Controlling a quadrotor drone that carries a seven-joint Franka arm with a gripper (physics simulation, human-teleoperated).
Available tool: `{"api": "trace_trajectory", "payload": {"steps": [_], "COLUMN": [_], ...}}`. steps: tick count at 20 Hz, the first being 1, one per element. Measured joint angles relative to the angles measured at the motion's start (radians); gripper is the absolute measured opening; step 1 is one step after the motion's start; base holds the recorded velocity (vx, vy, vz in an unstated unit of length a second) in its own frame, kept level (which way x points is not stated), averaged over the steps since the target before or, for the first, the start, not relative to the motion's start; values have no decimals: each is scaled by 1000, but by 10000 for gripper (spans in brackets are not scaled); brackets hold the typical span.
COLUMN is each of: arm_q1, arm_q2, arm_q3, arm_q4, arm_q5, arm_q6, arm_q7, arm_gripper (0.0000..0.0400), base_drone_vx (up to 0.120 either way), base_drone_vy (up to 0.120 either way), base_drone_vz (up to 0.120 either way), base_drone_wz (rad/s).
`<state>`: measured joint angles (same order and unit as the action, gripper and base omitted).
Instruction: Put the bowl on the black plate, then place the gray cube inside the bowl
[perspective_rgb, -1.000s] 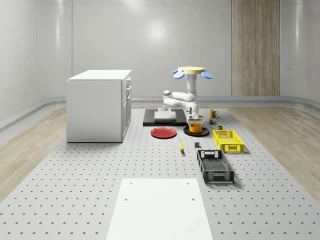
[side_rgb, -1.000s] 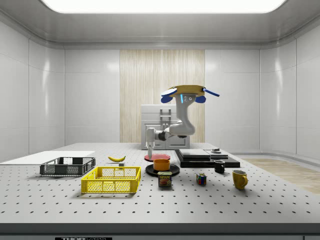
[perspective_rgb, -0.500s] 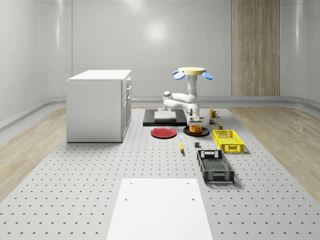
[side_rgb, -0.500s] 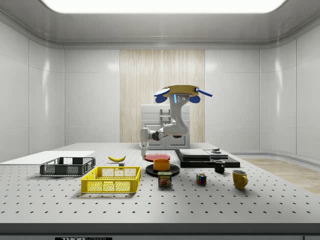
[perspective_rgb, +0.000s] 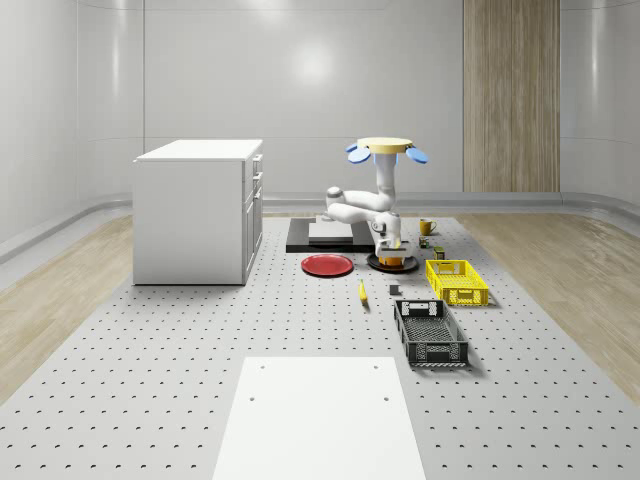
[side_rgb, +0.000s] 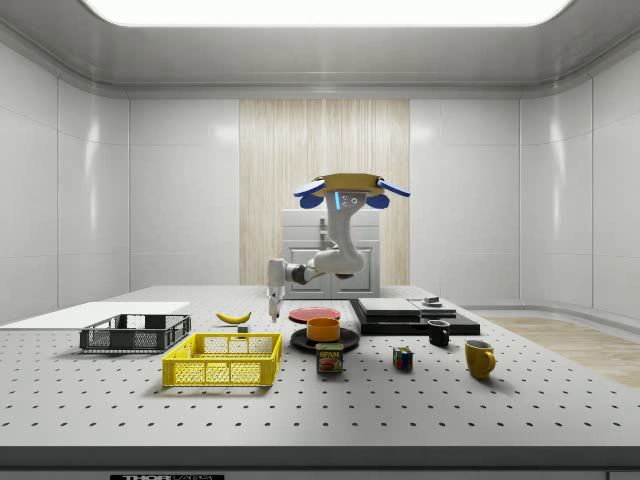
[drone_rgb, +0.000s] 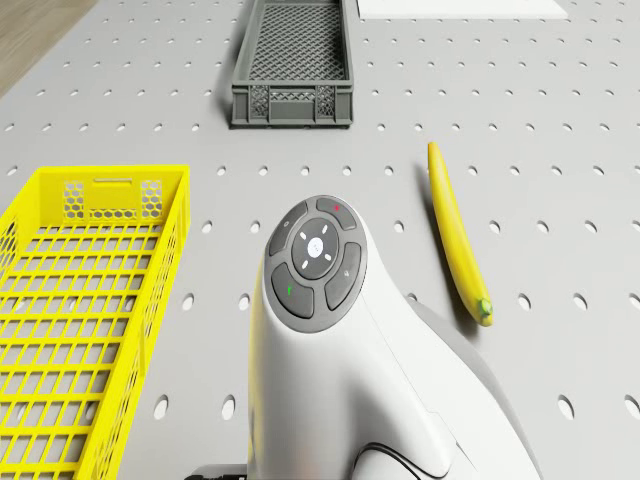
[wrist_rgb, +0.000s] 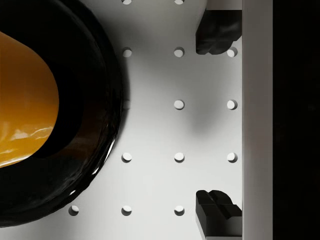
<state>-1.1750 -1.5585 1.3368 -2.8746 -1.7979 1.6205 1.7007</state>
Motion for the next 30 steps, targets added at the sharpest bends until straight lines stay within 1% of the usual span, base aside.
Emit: {"api": "trace_trajectory", "payload": {"steps": [3,6,16,18,25,30], "arm_q1": [0,0,0,0,0,0], "arm_q2": [0,0,-1,-1,-1,-1], "arm_q3": [0,0,0,0,0,0], "arm_q4": [0,0,0,0,0,0], "arm_q5": [0,0,0,0,0,1], "arm_q6": [0,0,1,1,1,1], "arm_q7": [0,0,0,0,0,0], "arm_gripper": [400,400,400,400,400,400], "base_drone_vx": [120,120,120,120,120,40], "base_drone_vy": [-13,-120,0,-100,0,0], "base_drone_vz": [-120,-120,0,0,0,0], "base_drone_wz": [0,0,0,0,0,0]}}
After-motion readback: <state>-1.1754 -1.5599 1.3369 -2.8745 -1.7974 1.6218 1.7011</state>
